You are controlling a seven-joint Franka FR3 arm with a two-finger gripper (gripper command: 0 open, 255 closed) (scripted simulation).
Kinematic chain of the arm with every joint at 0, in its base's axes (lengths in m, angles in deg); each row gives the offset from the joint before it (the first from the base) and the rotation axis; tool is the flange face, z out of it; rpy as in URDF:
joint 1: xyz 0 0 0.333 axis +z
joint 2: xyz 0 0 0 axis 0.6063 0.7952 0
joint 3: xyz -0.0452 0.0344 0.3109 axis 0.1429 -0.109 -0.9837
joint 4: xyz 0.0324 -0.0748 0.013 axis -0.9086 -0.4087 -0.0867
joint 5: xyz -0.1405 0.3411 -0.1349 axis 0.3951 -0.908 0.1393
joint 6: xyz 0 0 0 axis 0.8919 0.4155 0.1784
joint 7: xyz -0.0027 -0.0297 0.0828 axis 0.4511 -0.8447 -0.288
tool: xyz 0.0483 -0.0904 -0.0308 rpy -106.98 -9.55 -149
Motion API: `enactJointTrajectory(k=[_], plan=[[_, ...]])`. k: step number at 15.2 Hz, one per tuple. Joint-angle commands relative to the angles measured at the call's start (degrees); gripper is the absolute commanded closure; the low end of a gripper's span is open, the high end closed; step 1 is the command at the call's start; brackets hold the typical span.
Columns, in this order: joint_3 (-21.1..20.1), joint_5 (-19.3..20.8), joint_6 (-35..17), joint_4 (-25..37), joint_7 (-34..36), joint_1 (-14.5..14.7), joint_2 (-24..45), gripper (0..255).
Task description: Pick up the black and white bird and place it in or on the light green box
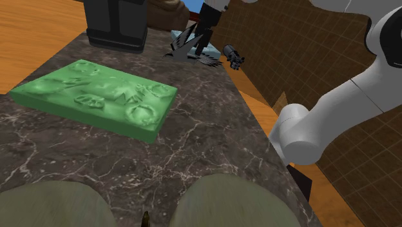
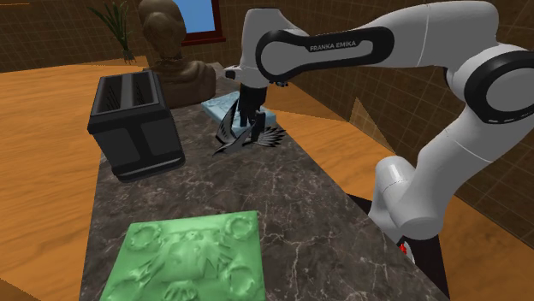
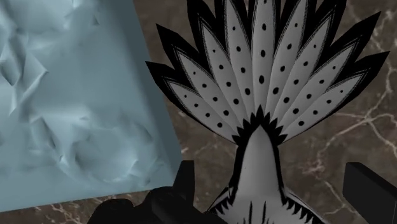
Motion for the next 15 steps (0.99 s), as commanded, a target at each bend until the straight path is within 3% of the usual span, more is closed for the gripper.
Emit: enactJointTrajectory(k=[1,10,11,15], plan=[[0.0,-0.1,-1.6,-1.4,-0.1,0.1,0.2,0],[0.0,-0.2,-2.8,-2.4,-0.1,0.1,0.4,0],[0.0,-0.2,-2.8,-2.4,-0.1,0.1,0.4,255],[0.0,-0.2,-2.8,-2.4,-0.1,0.1,0.4,255]])
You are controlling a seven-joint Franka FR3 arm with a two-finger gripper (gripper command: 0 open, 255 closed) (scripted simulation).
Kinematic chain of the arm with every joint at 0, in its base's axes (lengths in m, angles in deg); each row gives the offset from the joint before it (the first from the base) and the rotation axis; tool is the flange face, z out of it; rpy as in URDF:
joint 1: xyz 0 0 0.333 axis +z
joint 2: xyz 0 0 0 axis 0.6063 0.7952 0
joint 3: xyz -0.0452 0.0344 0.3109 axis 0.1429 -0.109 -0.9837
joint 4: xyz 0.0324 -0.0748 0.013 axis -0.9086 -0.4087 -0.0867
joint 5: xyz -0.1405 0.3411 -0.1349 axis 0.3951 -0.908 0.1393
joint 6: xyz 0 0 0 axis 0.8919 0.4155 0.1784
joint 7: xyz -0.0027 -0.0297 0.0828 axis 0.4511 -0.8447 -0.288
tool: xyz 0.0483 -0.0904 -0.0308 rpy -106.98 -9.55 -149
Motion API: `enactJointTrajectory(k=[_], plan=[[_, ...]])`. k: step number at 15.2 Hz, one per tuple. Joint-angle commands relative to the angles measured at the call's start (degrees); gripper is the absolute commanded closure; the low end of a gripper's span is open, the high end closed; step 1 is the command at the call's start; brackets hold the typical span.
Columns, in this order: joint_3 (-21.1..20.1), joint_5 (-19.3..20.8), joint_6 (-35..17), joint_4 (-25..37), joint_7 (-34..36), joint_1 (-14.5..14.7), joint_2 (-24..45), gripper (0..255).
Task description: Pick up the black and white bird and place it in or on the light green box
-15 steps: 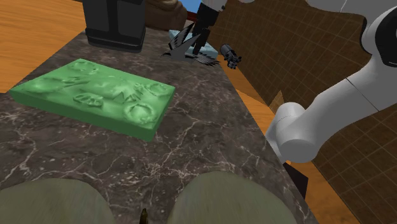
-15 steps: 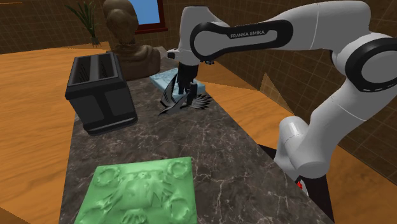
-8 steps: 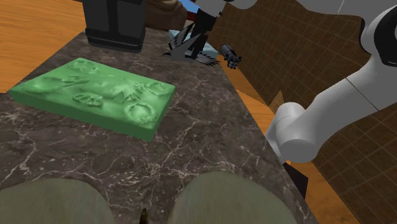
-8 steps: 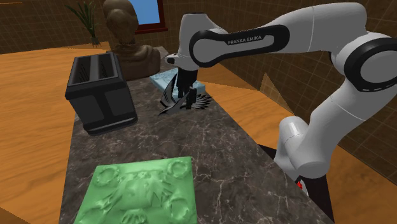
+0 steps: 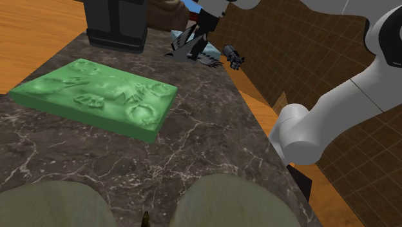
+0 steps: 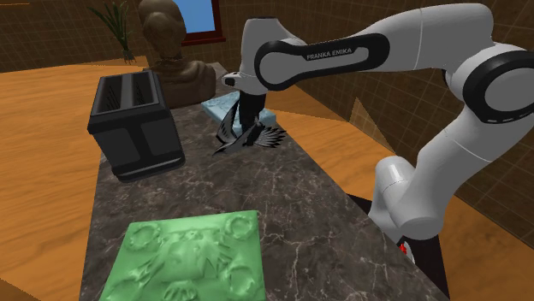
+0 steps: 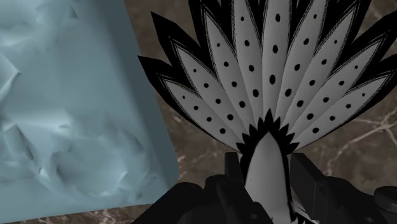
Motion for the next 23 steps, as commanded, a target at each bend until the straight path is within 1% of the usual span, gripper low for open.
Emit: enactJointTrajectory(k=[1,5,23], plan=[[0.0,0.0,0.0,0.0,0.0,0.0,0.0,255],[0.0,0.0,0.0,0.0,0.0,0.0,0.0,255],[-0.4,-0.4,13.7,15.2,1.1,0.5,1.5,255]])
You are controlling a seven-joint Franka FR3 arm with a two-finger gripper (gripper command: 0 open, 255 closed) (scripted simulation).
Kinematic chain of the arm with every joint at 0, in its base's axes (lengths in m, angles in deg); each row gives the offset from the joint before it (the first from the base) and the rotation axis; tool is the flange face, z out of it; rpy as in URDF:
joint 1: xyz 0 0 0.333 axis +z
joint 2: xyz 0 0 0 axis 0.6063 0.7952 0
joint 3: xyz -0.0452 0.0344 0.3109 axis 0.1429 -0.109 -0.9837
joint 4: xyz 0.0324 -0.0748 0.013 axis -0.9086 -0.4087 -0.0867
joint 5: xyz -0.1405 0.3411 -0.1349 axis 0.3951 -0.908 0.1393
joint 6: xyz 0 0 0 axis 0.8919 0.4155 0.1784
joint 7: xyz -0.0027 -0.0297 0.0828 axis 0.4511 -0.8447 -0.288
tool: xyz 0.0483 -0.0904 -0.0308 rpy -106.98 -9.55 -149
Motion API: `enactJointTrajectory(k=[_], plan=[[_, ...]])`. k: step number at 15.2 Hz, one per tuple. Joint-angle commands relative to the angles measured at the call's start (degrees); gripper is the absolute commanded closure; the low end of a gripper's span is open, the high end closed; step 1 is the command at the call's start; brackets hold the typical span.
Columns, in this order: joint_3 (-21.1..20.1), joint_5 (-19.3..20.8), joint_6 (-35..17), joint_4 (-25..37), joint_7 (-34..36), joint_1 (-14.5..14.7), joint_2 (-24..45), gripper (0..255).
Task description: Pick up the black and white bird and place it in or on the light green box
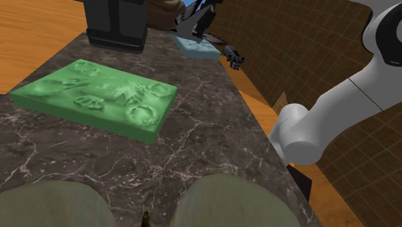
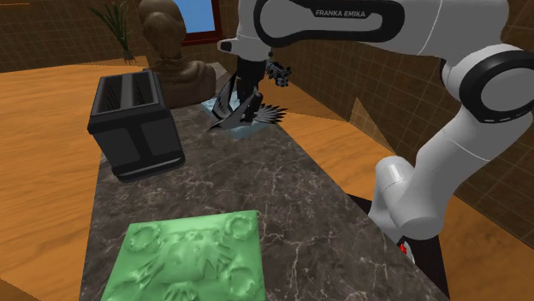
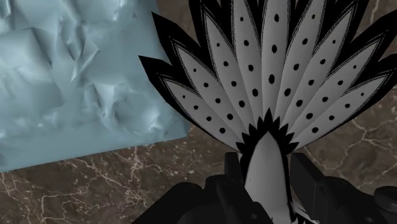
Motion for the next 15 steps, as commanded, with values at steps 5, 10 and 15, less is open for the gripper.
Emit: enactJointTrajectory(k=[5,10,15], plan=[[0.0,-0.3,4.6,6.0,0.2,0.2,1.4,255],[-5.1,-0.7,2.7,3.1,7.4,2.4,-0.1,255],[-10.0,-1.5,0.9,1.9,14.3,4.7,0.0,255]])
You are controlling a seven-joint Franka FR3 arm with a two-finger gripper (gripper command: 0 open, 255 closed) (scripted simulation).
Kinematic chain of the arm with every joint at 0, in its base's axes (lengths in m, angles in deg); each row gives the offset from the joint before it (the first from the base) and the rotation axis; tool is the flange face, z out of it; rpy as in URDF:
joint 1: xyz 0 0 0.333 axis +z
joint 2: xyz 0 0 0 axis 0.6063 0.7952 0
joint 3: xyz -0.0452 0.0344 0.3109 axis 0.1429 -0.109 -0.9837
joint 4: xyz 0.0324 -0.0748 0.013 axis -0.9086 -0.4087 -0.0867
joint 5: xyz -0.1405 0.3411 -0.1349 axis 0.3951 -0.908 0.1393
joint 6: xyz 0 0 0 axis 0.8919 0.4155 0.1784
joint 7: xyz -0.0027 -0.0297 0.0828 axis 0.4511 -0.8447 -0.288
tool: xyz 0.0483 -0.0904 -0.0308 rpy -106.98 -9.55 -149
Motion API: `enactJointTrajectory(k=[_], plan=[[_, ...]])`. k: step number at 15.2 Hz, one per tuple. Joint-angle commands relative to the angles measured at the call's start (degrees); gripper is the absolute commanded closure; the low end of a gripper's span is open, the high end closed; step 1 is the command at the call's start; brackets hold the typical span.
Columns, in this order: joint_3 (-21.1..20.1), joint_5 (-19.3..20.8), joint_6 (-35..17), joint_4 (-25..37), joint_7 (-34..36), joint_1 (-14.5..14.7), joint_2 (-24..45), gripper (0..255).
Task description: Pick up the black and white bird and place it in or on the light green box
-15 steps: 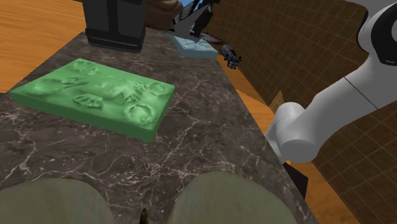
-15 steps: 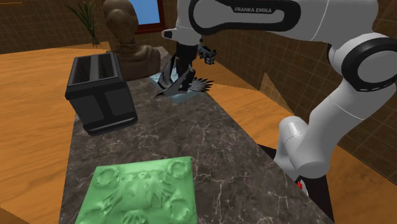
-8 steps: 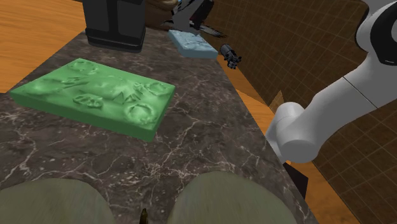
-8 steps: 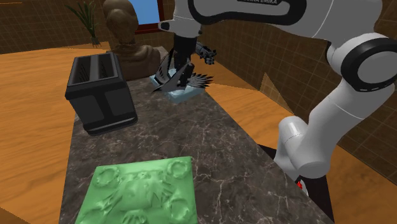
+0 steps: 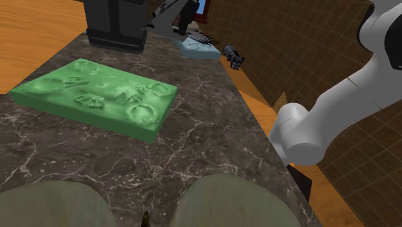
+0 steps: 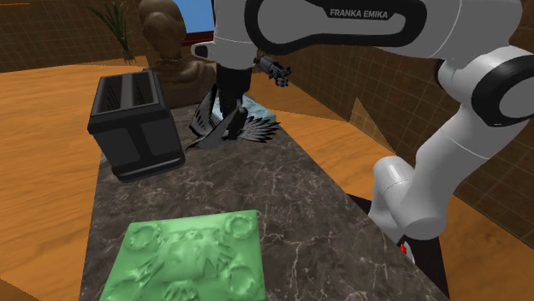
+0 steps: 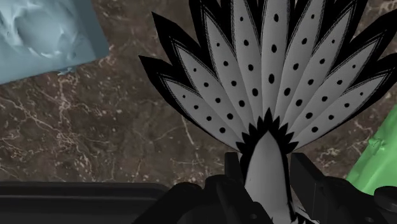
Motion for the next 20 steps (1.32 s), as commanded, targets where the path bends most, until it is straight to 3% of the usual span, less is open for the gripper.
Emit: enactJointTrajectory(k=[1,10,20], plan=[[-2.0,-0.3,-0.4,-0.1,2.9,0.9,0.1,255],[-10.2,-1.0,-3.2,2.5,15.0,5.2,4.6,255],[-18.2,0.9,-4.8,11.5,27.9,9.9,14.6,255]])
